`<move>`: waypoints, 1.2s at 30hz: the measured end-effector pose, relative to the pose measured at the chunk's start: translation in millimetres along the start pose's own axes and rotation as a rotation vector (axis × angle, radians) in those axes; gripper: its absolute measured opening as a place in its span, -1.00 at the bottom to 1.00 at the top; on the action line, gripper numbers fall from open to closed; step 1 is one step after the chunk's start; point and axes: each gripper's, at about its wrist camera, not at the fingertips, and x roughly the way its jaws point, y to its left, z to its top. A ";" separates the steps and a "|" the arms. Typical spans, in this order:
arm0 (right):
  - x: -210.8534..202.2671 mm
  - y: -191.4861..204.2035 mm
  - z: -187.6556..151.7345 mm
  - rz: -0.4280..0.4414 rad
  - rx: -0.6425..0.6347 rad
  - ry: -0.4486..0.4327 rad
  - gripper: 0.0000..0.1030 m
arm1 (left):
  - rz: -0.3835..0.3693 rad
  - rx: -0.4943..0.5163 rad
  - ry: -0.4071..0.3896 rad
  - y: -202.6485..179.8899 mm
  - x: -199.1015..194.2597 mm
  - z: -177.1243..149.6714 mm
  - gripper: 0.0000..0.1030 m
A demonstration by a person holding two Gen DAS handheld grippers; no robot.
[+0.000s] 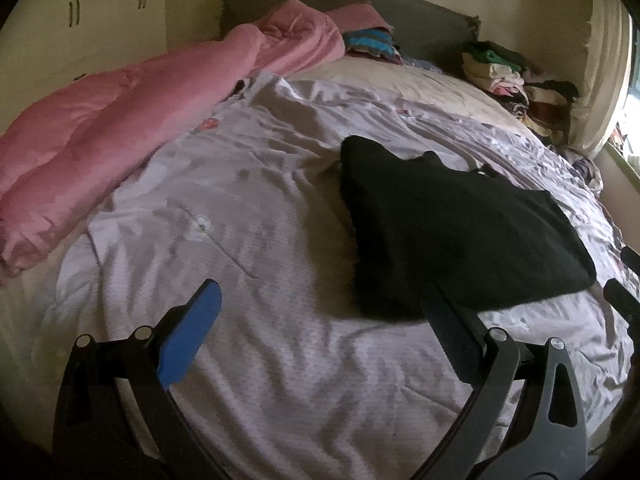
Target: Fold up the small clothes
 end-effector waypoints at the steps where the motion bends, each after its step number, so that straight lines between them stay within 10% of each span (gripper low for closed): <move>1: 1.4 3.5 1.1 0.006 -0.005 -0.001 0.91 | 0.010 0.000 -0.001 1.4 0.3 0.8 0.82; 36: 101.4 117.6 -1.7 0.060 -0.316 0.072 0.91 | 0.113 -0.015 0.020 20.8 39.7 29.0 0.82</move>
